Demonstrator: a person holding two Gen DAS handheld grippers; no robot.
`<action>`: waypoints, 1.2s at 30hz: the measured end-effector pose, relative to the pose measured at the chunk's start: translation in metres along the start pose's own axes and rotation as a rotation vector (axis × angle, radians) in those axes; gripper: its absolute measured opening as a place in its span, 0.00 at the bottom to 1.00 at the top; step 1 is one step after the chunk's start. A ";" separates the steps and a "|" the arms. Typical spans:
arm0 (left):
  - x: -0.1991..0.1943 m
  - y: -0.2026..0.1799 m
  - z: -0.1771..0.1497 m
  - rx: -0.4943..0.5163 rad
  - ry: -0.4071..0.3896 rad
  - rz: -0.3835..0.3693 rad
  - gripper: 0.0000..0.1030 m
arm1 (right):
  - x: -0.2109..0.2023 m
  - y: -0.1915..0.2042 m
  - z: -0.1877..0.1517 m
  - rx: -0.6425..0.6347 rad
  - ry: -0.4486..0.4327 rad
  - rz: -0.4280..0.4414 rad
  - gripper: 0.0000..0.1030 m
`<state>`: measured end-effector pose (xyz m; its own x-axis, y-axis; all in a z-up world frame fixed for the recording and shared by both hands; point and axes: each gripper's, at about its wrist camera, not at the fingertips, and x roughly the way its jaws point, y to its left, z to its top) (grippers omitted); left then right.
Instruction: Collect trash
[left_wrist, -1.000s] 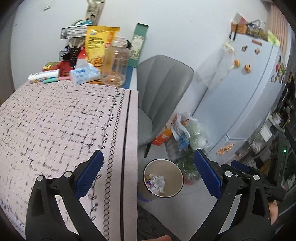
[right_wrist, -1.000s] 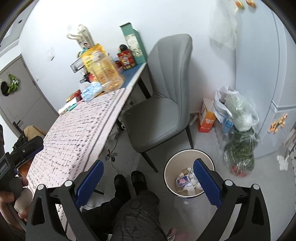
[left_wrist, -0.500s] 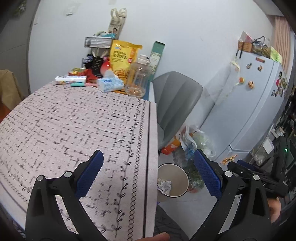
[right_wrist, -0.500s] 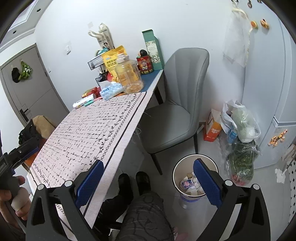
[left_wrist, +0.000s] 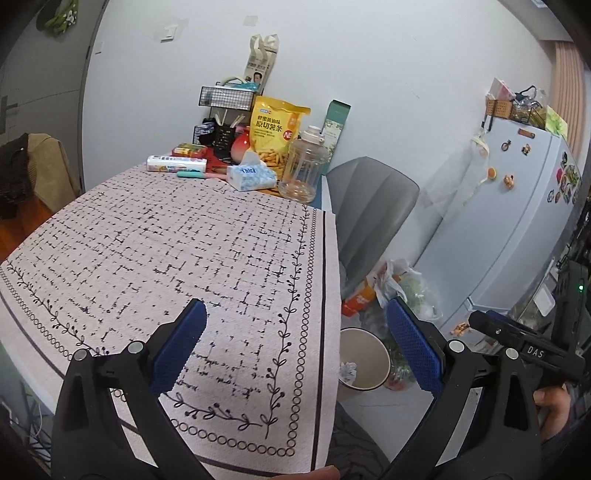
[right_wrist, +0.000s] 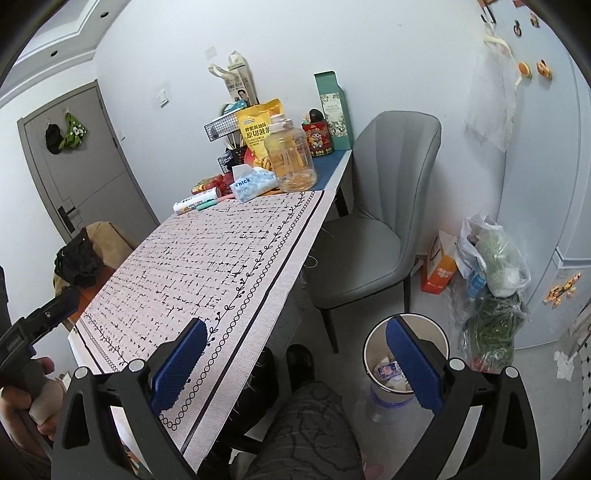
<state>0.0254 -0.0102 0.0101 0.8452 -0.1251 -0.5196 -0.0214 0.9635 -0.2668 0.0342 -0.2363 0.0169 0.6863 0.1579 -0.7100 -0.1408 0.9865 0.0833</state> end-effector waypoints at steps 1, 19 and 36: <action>-0.002 0.002 -0.001 -0.002 -0.003 0.007 0.94 | -0.001 0.002 -0.001 -0.008 -0.007 -0.008 0.92; -0.015 0.005 -0.008 -0.012 -0.045 0.054 0.94 | 0.003 0.023 -0.009 -0.059 -0.017 0.013 0.92; -0.013 0.007 -0.012 -0.019 -0.034 0.083 0.94 | 0.013 0.031 -0.015 -0.067 -0.005 0.023 0.92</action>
<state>0.0083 -0.0043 0.0052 0.8580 -0.0367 -0.5124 -0.1019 0.9654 -0.2399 0.0276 -0.2046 -0.0004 0.6858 0.1811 -0.7048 -0.2038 0.9776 0.0529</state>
